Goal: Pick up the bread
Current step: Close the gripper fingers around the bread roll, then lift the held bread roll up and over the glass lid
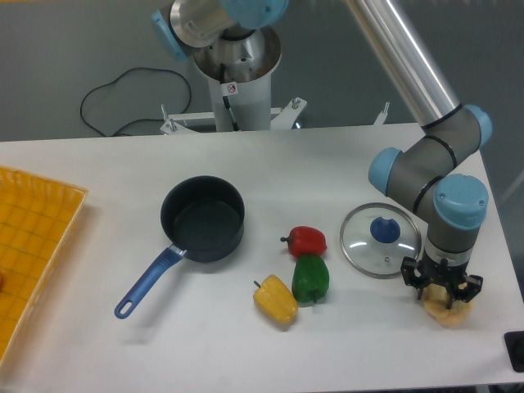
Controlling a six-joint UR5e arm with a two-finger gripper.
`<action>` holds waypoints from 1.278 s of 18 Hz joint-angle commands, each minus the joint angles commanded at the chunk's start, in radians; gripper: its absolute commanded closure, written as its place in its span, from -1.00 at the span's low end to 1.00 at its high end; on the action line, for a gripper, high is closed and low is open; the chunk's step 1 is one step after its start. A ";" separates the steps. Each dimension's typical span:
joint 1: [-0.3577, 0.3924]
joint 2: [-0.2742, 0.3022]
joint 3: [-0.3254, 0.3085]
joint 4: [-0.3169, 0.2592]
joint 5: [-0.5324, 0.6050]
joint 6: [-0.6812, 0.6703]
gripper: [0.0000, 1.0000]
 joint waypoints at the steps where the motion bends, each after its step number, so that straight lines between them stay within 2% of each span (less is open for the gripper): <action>1: 0.000 0.000 0.000 0.000 0.000 0.006 0.33; 3: 0.000 0.003 0.000 0.000 0.000 0.009 0.50; 8: 0.000 0.006 0.000 0.000 0.000 0.009 0.70; 14: 0.002 0.029 -0.014 -0.002 -0.002 0.011 0.73; 17: 0.008 0.069 -0.037 -0.006 0.000 0.011 0.73; 23: 0.003 0.178 -0.123 -0.017 0.000 0.011 0.73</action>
